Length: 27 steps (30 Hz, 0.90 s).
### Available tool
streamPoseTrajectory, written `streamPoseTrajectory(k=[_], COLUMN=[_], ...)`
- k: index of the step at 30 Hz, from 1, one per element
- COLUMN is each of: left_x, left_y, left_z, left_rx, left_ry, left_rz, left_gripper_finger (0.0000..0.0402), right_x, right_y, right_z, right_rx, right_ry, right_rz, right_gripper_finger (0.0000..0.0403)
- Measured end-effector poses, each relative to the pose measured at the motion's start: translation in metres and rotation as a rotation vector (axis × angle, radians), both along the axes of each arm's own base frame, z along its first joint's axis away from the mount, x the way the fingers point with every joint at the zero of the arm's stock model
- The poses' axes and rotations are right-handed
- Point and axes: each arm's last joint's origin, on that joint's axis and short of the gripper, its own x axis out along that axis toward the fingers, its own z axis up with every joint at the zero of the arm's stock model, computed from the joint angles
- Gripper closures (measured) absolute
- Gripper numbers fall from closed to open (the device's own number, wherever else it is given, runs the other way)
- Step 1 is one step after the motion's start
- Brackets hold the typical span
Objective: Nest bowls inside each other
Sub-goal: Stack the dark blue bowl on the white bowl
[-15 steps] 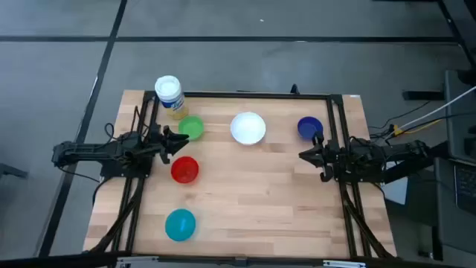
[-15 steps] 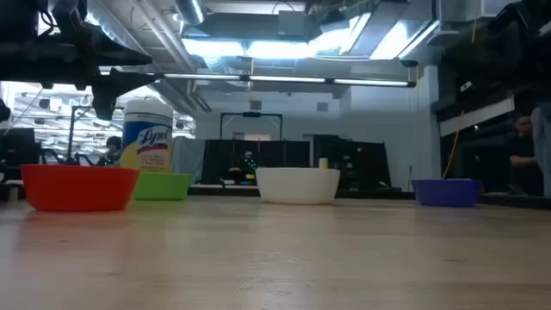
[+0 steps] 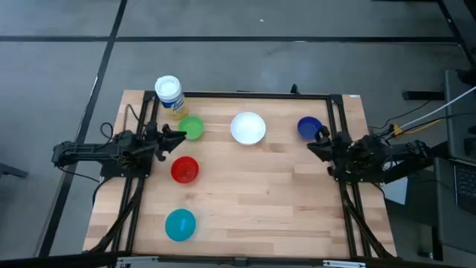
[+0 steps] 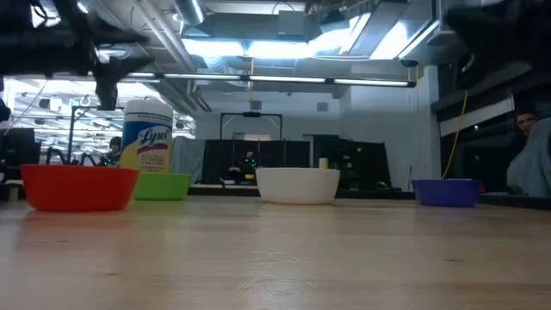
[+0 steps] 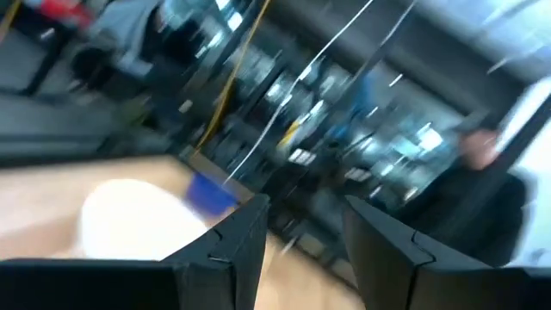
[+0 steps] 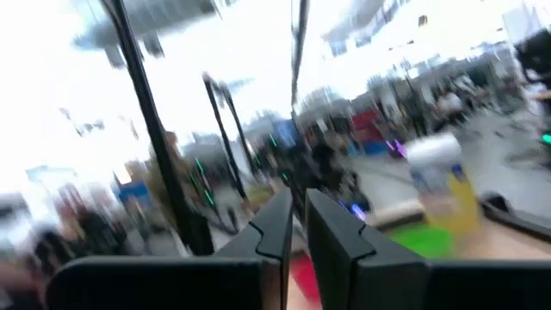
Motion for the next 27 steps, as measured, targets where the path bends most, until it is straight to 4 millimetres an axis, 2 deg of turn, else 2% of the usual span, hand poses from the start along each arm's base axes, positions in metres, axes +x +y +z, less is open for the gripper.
streamPoseTrajectory(k=[5, 8, 10, 14, 19, 23, 27], left_x=[-0.019, -0.03, -0.032, -0.024, -0.007, 0.014, 0.034], left_y=[-0.004, -0.005, -0.006, -0.006, -0.004, -0.001, 0.001], left_z=[0.037, 0.06, 0.079, 0.121, 0.177, 0.207, 0.22], left_rx=[0.179, 0.252, 0.297, 0.414, 0.562, 0.655, 0.734], left_ry=[-0.403, -0.516, -0.459, -0.162, 0.064, 0.214, 0.364], left_rz=[-0.03, 0.0, 0.007, 0.01, 0.064, 0.11, 0.12], left_gripper_finger=[0.0254, 0.0254, 0.0254, 0.0254, 0.0254, 0.0254, 0.0254], right_x=[-0.013, -0.015, -0.012, -0.006, 0.004, 0.022, 0.049], right_y=[-0.002, -0.001, -0.001, -0.002, -0.005, -0.004, -0.002], right_z=[0.026, 0.056, 0.081, 0.136, 0.175, 0.172, 0.144], right_rx=[0.129, 0.107, 0.087, 0.038, 0.009, -0.013, -0.049], right_ry=[-0.256, -0.197, -0.014, 0.445, 1.07, 1.459, 1.648], right_rz=[0.069, 0.094, 0.081, -0.015, -0.207, -0.247, -0.18], right_gripper_finger=[0.0362, 0.0362, 0.0362, 0.0362, 0.0362, 0.0362, 0.036])
